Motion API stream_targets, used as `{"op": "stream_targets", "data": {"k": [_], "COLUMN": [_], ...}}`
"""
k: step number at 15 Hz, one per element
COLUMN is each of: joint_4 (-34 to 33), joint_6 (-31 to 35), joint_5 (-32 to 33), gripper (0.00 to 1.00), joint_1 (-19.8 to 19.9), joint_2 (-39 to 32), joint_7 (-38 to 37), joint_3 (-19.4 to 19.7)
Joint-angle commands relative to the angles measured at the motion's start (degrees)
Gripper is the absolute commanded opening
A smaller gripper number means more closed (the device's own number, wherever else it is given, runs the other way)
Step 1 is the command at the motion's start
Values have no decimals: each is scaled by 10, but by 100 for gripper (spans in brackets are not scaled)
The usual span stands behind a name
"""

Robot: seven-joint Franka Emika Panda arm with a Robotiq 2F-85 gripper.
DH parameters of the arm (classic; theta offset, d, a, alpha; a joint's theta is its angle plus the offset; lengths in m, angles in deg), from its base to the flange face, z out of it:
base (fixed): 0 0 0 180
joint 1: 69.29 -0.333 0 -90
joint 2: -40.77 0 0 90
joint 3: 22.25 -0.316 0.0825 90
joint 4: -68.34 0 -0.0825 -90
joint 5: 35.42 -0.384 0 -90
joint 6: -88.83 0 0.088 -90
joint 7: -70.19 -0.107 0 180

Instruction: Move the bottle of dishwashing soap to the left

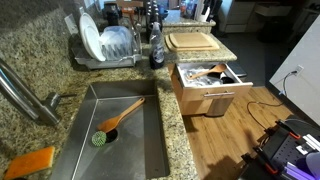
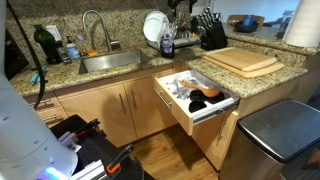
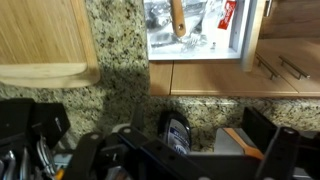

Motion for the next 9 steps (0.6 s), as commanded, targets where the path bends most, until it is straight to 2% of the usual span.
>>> {"op": "stream_targets", "data": {"k": [1, 4, 5, 9], "joint_4": [-142, -228, -143, -156], "joint_6": [-60, -93, -56, -57], "joint_5": [3, 1, 0, 1], "gripper": [100, 100, 100, 100], "joint_1": [-2, -18, -13, -17], "joint_2": [-88, -152, -96, -110], "joint_7": [81, 142, 102, 100], "joint_3": [-32, -57, -44, -45]}}
